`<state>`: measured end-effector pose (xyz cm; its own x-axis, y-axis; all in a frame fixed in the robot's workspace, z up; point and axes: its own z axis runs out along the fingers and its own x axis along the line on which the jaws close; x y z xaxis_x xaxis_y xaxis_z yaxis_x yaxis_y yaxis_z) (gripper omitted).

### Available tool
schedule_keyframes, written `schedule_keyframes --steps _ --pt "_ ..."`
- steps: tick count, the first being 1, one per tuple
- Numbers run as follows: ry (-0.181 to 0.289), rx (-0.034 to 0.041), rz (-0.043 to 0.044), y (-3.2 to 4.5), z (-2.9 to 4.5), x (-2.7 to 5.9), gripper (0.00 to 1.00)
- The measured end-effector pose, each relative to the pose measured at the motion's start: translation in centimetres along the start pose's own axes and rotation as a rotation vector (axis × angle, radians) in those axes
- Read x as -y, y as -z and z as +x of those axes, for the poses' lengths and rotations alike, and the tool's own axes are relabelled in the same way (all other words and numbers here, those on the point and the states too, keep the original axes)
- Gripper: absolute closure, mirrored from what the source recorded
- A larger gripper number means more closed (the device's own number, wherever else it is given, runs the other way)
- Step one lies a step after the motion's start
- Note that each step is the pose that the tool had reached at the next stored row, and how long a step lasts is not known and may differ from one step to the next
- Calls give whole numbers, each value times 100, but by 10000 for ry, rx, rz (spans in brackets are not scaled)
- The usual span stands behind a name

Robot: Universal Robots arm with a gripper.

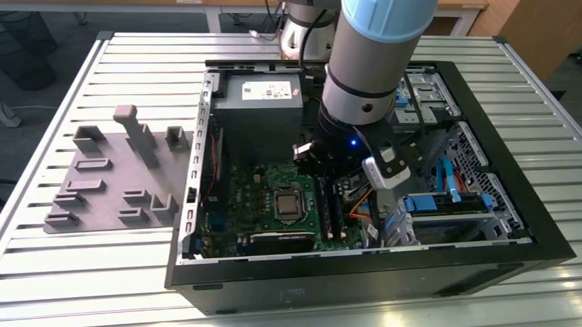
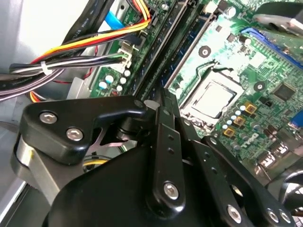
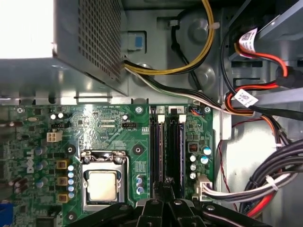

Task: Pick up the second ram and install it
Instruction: 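Press down the second ram until it locks into place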

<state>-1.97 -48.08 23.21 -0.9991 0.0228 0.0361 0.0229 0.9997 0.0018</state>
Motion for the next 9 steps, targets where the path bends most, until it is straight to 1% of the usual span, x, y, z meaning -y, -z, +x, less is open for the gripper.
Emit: schedule_keyframes --steps 9 --pt "0 -1 2 9 0 0 89"
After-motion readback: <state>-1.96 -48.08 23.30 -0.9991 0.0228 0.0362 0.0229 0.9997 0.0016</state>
